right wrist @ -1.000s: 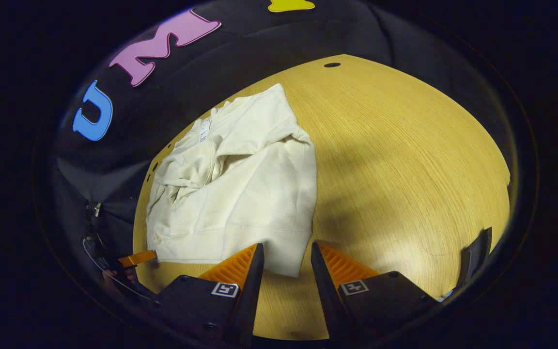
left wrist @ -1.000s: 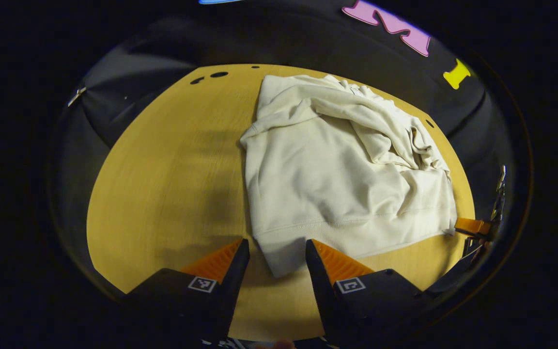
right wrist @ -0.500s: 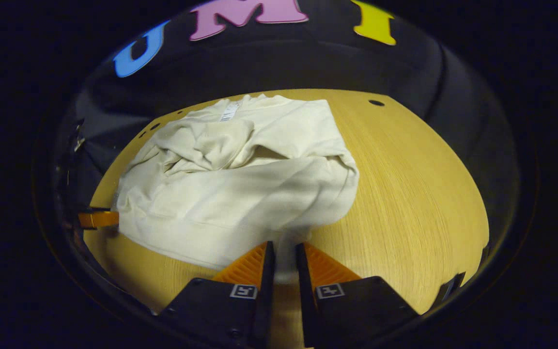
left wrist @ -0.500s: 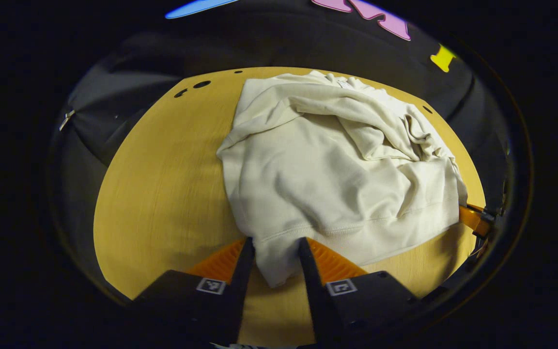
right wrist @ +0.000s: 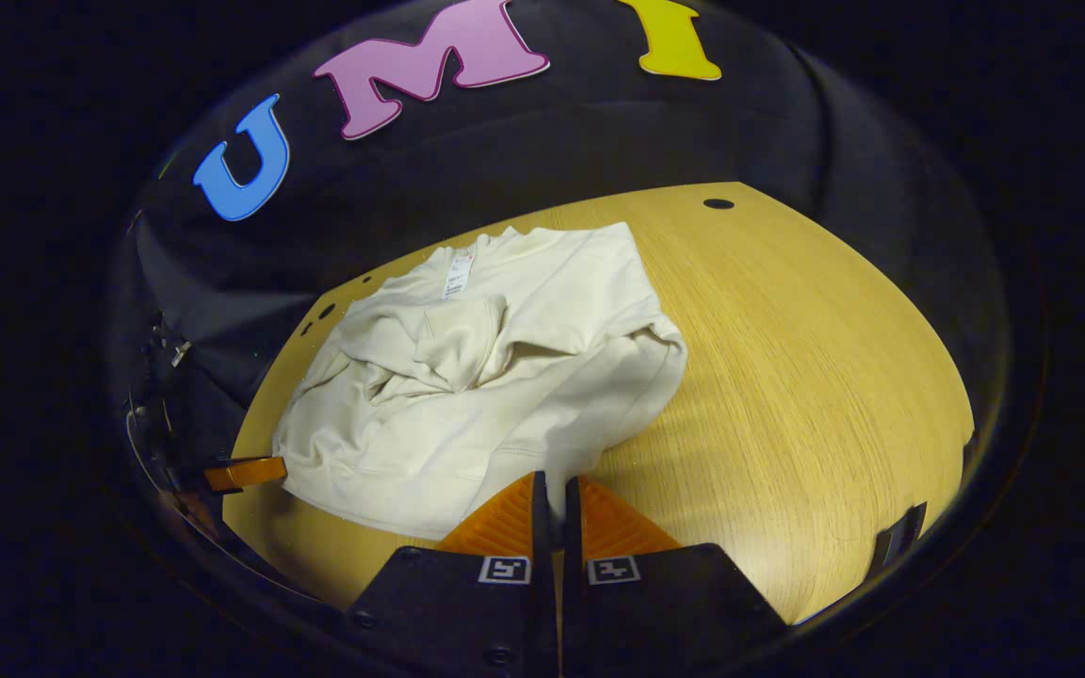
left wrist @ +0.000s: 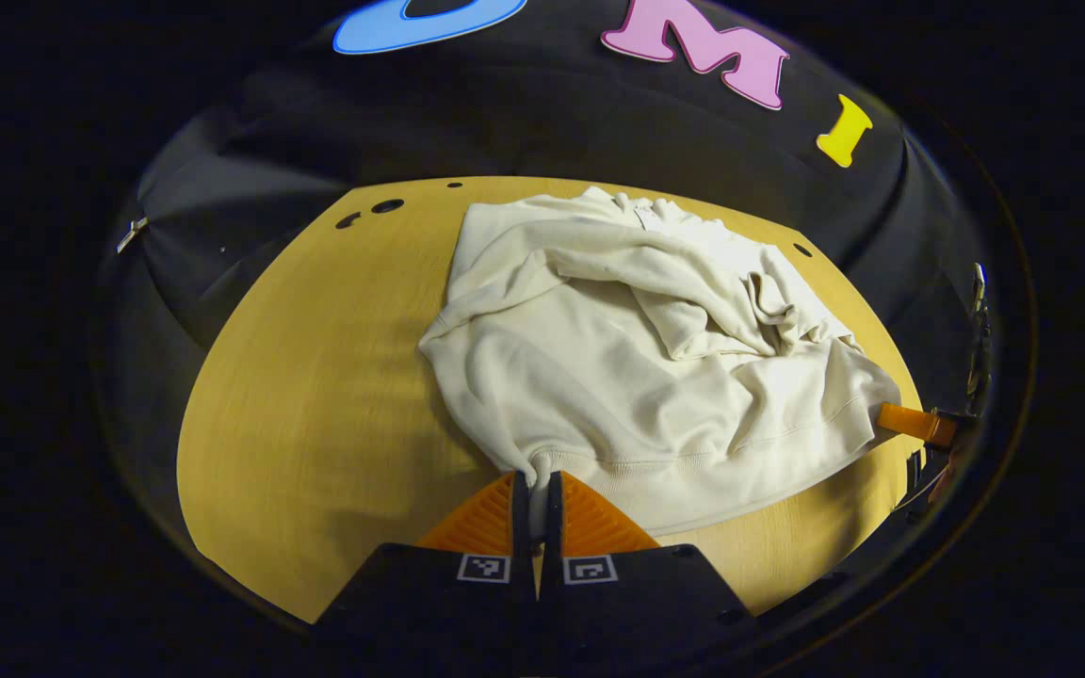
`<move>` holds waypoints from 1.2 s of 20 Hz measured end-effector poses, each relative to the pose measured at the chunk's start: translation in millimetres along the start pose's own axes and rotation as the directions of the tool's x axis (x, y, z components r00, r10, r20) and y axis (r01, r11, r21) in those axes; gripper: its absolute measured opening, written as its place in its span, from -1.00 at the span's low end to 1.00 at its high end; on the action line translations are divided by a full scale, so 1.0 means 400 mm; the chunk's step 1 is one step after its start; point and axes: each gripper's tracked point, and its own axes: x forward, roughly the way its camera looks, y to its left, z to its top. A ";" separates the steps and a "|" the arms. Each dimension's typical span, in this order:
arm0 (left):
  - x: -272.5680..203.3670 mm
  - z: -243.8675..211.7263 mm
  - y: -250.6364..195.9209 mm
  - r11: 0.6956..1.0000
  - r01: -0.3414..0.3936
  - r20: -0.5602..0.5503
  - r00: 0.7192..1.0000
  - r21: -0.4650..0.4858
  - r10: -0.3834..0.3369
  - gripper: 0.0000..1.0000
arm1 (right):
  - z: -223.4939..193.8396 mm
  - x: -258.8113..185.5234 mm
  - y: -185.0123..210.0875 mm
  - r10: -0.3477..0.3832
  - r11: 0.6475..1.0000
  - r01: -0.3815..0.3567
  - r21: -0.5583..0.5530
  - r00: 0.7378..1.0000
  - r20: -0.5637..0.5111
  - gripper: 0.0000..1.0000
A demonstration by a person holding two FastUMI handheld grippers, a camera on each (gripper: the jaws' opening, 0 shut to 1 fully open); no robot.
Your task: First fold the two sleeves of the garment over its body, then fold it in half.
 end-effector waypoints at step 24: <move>-0.044 0.546 0.010 0.989 0.037 0.343 0.939 -0.143 0.015 -0.88 | 0.490 0.068 0.085 0.007 0.988 -0.054 0.145 0.953 0.303 -0.87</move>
